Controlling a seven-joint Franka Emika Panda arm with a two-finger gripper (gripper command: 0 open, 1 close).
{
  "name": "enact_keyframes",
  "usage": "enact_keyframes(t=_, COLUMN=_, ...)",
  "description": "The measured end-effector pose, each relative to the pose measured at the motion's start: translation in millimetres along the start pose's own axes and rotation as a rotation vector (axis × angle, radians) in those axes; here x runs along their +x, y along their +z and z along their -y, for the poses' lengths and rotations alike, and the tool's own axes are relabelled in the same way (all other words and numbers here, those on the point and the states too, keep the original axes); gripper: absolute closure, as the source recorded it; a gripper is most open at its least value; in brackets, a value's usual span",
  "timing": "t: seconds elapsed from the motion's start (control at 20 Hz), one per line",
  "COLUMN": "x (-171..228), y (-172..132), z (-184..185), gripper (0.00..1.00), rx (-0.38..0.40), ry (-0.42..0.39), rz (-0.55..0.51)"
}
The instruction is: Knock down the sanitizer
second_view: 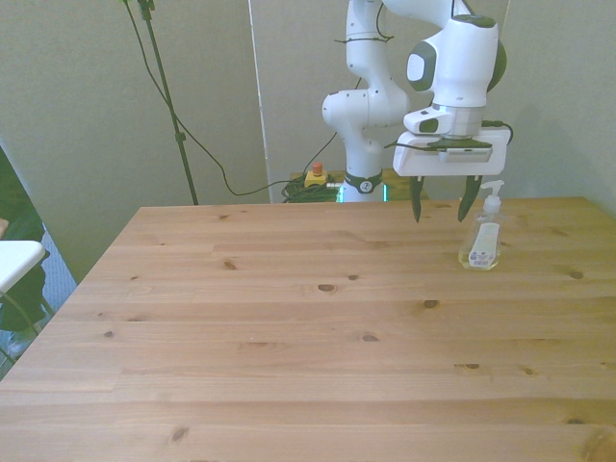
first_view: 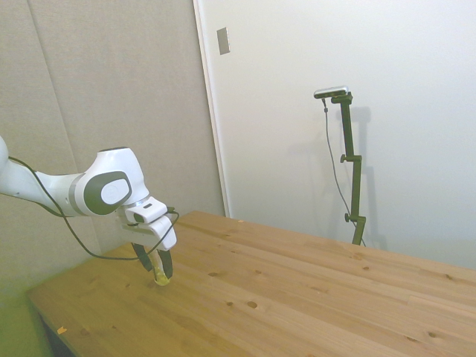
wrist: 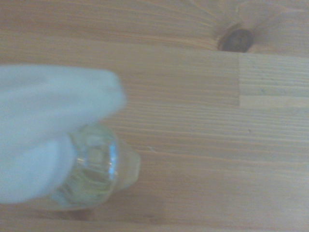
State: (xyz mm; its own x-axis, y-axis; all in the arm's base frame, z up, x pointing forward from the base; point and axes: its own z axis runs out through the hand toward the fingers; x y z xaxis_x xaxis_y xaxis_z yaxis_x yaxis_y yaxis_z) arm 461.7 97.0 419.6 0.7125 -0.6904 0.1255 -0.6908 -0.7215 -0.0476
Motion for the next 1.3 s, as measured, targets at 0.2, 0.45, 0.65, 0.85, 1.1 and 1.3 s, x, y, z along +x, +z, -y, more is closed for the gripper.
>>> enact_keyframes(t=0.2, x=-12, y=5, z=12, gripper=1.00, rx=-0.010, ry=-0.014, rz=-0.003)
enact_keyframes(t=0.45, x=-20, y=8, z=22, gripper=1.00, rx=-0.006, ry=-0.017, rz=-0.010)
enact_keyframes(t=0.65, x=-27, y=8, z=30, gripper=1.00, rx=-0.005, ry=-0.021, rz=-0.023)
enact_keyframes(t=0.85, x=-29, y=10, z=35, gripper=1.00, rx=-0.005, ry=-0.024, rz=-0.022)
enact_keyframes(t=1.1, x=-28, y=10, z=38, gripper=1.00, rx=-0.004, ry=-0.025, rz=-0.019)
enact_keyframes(t=1.3, x=-28, y=13, z=42, gripper=1.00, rx=0.004, ry=-0.027, rz=-0.022)
